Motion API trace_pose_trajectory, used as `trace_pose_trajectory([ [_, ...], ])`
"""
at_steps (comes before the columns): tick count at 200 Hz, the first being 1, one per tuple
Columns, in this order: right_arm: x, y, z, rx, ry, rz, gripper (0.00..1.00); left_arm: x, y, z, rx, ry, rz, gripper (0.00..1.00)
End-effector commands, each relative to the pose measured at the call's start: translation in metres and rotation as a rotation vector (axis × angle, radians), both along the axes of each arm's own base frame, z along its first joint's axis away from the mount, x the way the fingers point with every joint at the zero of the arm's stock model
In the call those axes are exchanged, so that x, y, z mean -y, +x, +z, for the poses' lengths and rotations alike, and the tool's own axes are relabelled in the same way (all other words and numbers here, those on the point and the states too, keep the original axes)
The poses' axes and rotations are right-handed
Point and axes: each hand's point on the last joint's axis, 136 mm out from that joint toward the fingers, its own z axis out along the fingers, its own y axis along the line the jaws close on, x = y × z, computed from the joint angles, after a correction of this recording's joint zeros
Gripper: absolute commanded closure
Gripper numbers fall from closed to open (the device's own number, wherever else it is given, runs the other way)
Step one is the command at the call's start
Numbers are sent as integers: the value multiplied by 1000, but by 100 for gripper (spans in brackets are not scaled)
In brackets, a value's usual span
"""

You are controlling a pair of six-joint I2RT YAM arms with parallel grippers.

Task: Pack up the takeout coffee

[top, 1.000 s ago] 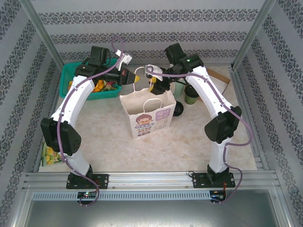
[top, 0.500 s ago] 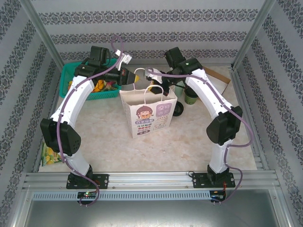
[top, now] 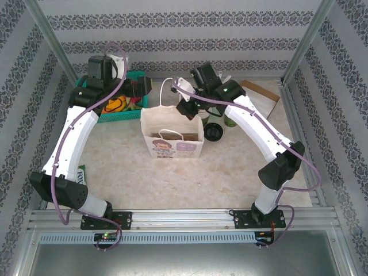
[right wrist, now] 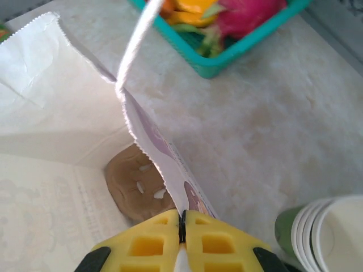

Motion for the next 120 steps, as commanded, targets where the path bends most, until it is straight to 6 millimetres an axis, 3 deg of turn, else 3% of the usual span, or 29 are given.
trace_pose_trajectory([
  [1,21,14,25,-13,82,-368,100,-66,3,-14,-27,104,360,0],
  [35,33,8,29,-40,164,-598,100,-97,1,-26,-58,169,527,0],
  [78,42,7,16,-37,198,-806,100,-101,3,-49,-144,203,544,0],
  [120,46,4,-22,-85,221,-930,100,-109,-6,-73,-209,232,587,0],
])
